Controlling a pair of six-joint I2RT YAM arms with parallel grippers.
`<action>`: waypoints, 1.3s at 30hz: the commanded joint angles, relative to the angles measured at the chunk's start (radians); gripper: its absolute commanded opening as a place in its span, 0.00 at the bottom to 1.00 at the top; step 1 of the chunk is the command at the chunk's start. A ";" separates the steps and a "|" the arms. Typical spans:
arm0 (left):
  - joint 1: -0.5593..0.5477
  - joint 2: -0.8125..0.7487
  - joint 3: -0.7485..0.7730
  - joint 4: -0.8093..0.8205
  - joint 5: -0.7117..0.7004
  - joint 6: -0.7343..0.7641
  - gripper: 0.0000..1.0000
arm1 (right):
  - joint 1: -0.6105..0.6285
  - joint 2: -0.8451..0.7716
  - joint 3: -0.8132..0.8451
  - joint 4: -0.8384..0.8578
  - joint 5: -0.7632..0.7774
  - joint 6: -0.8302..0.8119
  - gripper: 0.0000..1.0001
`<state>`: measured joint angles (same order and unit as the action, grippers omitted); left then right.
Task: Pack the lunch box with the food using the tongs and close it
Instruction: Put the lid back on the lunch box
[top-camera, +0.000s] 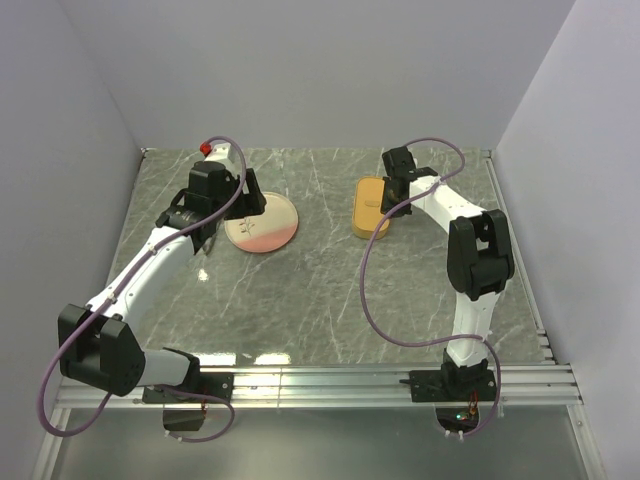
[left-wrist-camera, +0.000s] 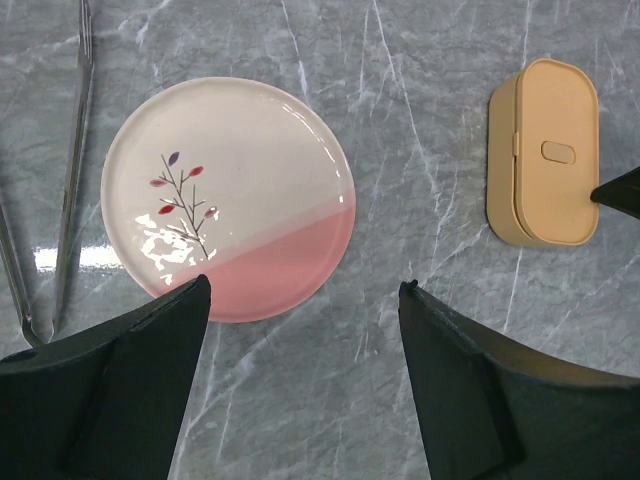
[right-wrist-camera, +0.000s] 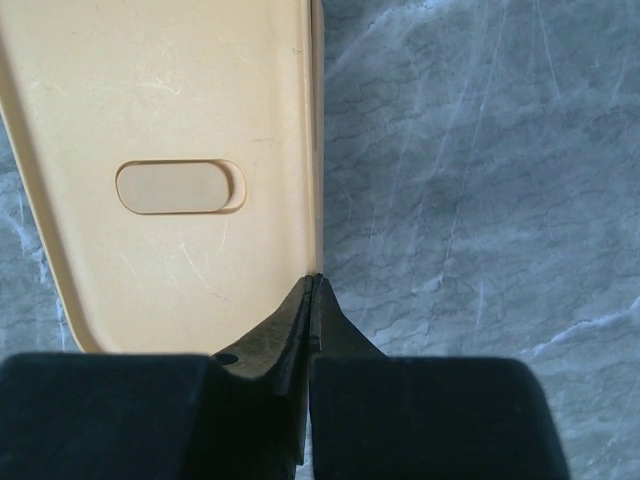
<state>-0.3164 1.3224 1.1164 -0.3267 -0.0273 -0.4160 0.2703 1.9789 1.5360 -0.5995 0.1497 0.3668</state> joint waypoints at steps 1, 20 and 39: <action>0.004 -0.035 0.000 0.014 -0.011 -0.003 0.82 | -0.008 -0.026 -0.007 0.009 0.022 0.012 0.00; 0.005 -0.043 -0.007 0.014 -0.016 -0.001 0.82 | -0.008 0.017 -0.023 0.015 0.008 0.021 0.00; 0.005 -0.043 -0.012 0.021 -0.017 -0.006 0.86 | -0.008 -0.035 -0.033 0.012 0.008 0.021 0.25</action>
<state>-0.3153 1.3170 1.1156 -0.3267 -0.0319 -0.4141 0.2703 1.9823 1.5269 -0.5896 0.1490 0.3843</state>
